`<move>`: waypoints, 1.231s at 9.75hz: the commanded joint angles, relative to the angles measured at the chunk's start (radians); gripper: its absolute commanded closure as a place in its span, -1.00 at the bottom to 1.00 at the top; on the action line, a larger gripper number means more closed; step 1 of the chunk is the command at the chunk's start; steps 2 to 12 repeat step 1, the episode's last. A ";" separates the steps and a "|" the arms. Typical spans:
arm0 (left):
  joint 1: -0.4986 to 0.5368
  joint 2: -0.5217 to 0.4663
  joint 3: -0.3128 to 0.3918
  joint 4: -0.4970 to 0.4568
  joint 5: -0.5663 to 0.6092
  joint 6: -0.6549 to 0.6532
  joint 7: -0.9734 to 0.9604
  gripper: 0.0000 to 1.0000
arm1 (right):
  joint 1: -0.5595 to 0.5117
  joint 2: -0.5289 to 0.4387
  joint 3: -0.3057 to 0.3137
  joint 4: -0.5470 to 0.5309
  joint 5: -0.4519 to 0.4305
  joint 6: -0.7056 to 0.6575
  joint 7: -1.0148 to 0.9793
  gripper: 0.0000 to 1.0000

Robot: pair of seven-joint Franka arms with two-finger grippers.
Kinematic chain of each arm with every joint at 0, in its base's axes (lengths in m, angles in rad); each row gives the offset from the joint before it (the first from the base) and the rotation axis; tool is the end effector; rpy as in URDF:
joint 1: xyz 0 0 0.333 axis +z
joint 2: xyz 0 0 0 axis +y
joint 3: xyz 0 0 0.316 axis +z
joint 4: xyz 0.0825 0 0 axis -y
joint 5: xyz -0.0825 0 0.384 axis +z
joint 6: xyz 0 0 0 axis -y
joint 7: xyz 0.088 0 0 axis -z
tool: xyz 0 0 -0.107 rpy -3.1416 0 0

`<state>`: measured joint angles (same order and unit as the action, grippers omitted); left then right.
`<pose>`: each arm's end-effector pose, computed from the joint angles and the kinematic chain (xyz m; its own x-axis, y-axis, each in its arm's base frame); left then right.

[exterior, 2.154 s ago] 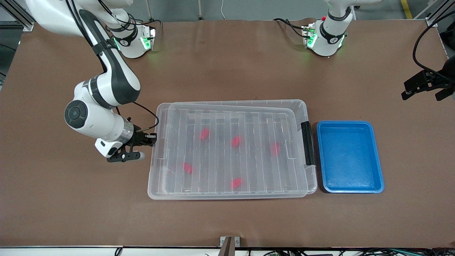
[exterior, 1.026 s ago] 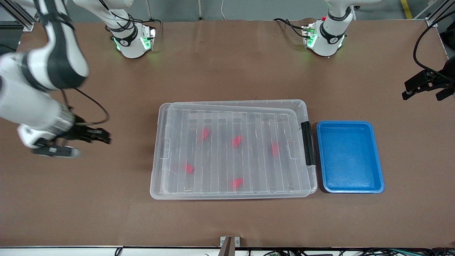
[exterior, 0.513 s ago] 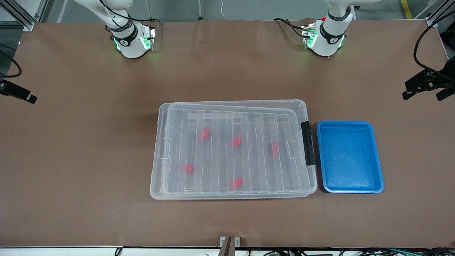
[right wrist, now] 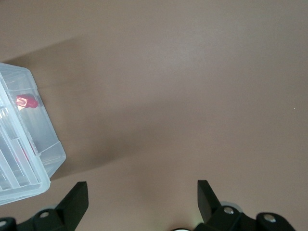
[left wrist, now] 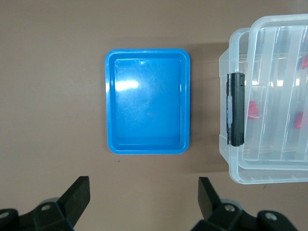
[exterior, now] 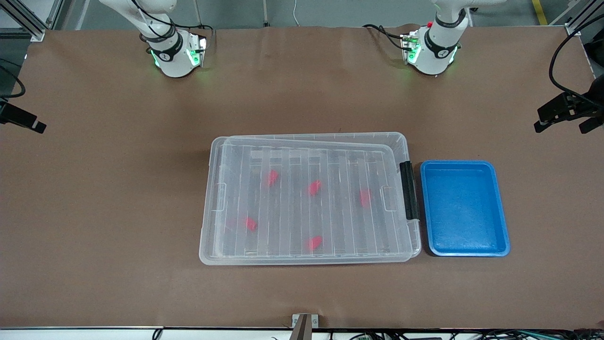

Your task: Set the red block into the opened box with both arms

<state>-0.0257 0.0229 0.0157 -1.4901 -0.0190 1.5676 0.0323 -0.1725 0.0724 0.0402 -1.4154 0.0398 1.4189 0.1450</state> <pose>0.5620 -0.0078 0.6496 0.9976 -0.0424 0.0551 -0.0433 -0.9989 0.0168 0.5570 -0.0703 0.6436 0.9607 -0.2674 -0.0741 -0.2703 -0.9622 -0.0322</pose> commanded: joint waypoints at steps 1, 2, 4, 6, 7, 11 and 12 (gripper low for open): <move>0.003 0.011 -0.006 -0.012 0.016 -0.011 -0.012 -0.98 | -0.013 -0.019 0.012 -0.022 -0.006 0.015 -0.015 -1.00; 0.003 0.011 -0.006 -0.012 0.016 -0.011 -0.012 -0.98 | -0.013 -0.019 0.012 -0.022 -0.006 0.015 -0.015 -1.00; 0.003 0.011 -0.006 -0.012 0.016 -0.011 -0.012 -0.98 | -0.013 -0.019 0.012 -0.022 -0.006 0.015 -0.015 -1.00; 0.003 0.011 -0.006 -0.012 0.016 -0.011 -0.012 -0.98 | -0.013 -0.019 0.012 -0.022 -0.006 0.015 -0.015 -1.00; 0.003 0.011 -0.006 -0.012 0.016 -0.011 -0.012 -0.98 | -0.013 -0.019 0.012 -0.022 -0.006 0.015 -0.015 -1.00; 0.003 0.011 -0.006 -0.012 0.016 -0.011 -0.012 -0.98 | -0.013 -0.019 0.012 -0.022 -0.006 0.015 -0.015 -1.00; 0.003 0.011 -0.006 -0.012 0.016 -0.011 -0.012 -0.98 | -0.013 -0.019 0.012 -0.022 -0.006 0.015 -0.015 -1.00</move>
